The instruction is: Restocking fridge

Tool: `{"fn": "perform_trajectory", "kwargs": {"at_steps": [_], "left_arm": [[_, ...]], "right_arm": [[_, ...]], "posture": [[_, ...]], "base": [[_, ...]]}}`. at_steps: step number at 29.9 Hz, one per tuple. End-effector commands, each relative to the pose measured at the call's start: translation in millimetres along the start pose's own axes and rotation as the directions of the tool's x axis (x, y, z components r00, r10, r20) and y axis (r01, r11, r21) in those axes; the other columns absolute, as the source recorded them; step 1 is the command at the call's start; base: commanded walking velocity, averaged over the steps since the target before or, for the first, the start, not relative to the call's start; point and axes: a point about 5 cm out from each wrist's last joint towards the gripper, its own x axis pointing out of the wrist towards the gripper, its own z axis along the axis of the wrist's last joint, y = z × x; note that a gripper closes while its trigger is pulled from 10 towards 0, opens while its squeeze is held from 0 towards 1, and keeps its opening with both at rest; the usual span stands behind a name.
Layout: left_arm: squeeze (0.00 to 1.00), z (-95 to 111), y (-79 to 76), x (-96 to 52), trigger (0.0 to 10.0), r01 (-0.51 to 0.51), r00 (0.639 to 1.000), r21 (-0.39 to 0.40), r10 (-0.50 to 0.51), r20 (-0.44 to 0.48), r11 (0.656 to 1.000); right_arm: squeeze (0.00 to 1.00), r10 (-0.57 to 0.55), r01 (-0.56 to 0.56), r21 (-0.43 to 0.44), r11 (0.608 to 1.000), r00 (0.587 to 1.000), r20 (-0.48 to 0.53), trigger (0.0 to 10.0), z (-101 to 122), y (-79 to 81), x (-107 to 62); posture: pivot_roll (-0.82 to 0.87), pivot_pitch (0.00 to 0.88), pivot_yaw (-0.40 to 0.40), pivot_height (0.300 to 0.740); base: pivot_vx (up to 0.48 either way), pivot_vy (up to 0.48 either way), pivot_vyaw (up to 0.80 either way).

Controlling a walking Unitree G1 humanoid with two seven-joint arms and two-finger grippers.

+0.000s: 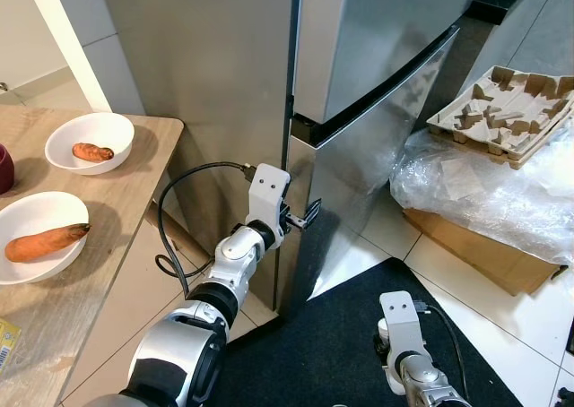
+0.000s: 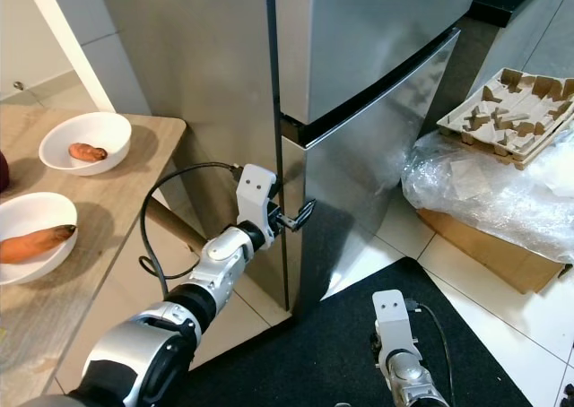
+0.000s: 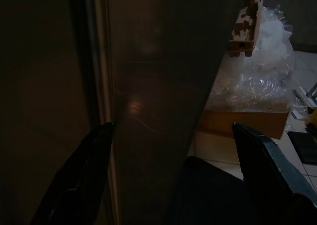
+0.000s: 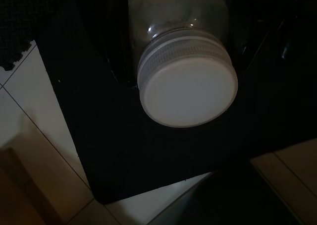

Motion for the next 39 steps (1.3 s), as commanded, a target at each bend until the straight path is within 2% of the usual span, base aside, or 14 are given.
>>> {"fn": "perform_trajectory", "kwargs": {"at_steps": [1, 16, 25, 27, 28, 29, 30, 34, 35, 38, 39], "left_arm": [[0.00, -5, -46.5, 13.0, 10.0, 0.185, 0.983, 0.004, -0.184, -0.020, 0.983], [0.00, -5, -55.6, 15.6, 10.0, 0.216, 0.976, 0.003, -0.216, -0.021, 0.976], [0.00, -8, -55.4, 14.4, 10.0, 0.225, 0.973, -0.003, -0.225, -0.043, 0.974], [0.00, -19, -56.6, 10.8, 10.0, 0.245, 0.962, -0.007, -0.245, -0.118, 0.969], [0.00, -19, -56.6, 10.8, 10.0, 0.245, 0.962, -0.007, -0.245, -0.118, 0.969], [0.00, -39, -56.6, 0.6, 10.0, 0.273, 0.937, 0.027, -0.260, -0.234, 0.962], [0.00, -47, -55.8, -3.9, 10.0, 0.277, 0.926, 0.042, -0.255, -0.278, 0.960], [0.00, -58, -51.0, -11.8, 10.0, 0.256, 0.917, 0.065, -0.221, -0.333, 0.965], [0.00, -66, -37.6, -19.7, 10.0, 0.173, 0.916, 0.079, -0.131, -0.379, 0.982], [0.00, -68, -33.8, -21.8, 10.0, 0.149, 0.914, 0.083, -0.106, -0.391, 0.985], [0.00, -70, -28.3, -24.6, 10.0, 0.122, 0.911, 0.092, -0.075, -0.406, 0.988]], "right_arm": [[0.00, -0.008, 0.009, 0.012, 1.000, 1.000, -0.006, 10.0, -3, -0.2, -0.9], [0.00, -0.011, 0.011, 0.013, 1.000, 1.000, -0.011, 10.0, -5, -1.5, -1.3], [0.00, -0.012, 0.012, 0.013, 1.000, 1.000, -0.012, 10.0, -5, -1.6, -1.3], [0.00, -0.011, 0.011, 0.013, 1.000, 1.000, -0.012, 10.0, -5, -1.0, -1.4], [0.00, -0.011, 0.011, 0.013, 1.000, 1.000, -0.012, 10.0, -5, -1.0, -1.4], [0.00, -0.010, 0.011, 0.014, 1.000, 1.000, -0.013, 10.0, -6, -0.6, -1.4], [0.00, -0.010, 0.010, 0.014, 1.000, 1.000, -0.013, 10.0, -6, -0.4, -1.5], [0.00, -0.010, 0.010, 0.014, 1.000, 1.000, -0.014, 10.0, -6, -0.3, -1.6], [0.00, -0.009, 0.010, 0.012, 1.000, 1.000, -0.015, 10.0, -6, -0.4, -1.6], [0.00, -0.009, 0.009, 0.012, 1.000, 1.000, -0.016, 10.0, -6, -0.5, -1.6], [0.00, -0.009, 0.009, 0.010, 1.000, 1.000, -0.016, 10.0, -7, -0.6, -1.6]], "posture": [[-0.12, 0.136, 0.021, 0.740], [-0.12, 0.138, 0.022, 0.740], [-0.12, 0.137, 0.023, 0.740], [-0.12, 0.138, 0.025, 0.740], [-0.12, 0.138, 0.025, 0.740], [-0.12, 0.139, 0.025, 0.740], [-0.12, 0.139, 0.025, 0.740], [-0.12, 0.140, 0.024, 0.740], [-0.11, 0.141, 0.021, 0.740], [-0.11, 0.141, 0.021, 0.740], [-0.11, 0.141, 0.021, 0.740]], "base": [[0.000, 0.000, 0.00], [0.000, 0.000, 0.00], [0.000, 0.000, 0.00], [0.000, 0.000, 0.00], [0.000, 0.000, 0.00], [0.000, 0.000, 0.00], [0.000, 0.000, 0.00], [0.000, 0.000, 0.00], [0.000, 0.000, 0.00], [0.000, 0.000, 0.00], [0.000, 0.000, 0.00]]}}
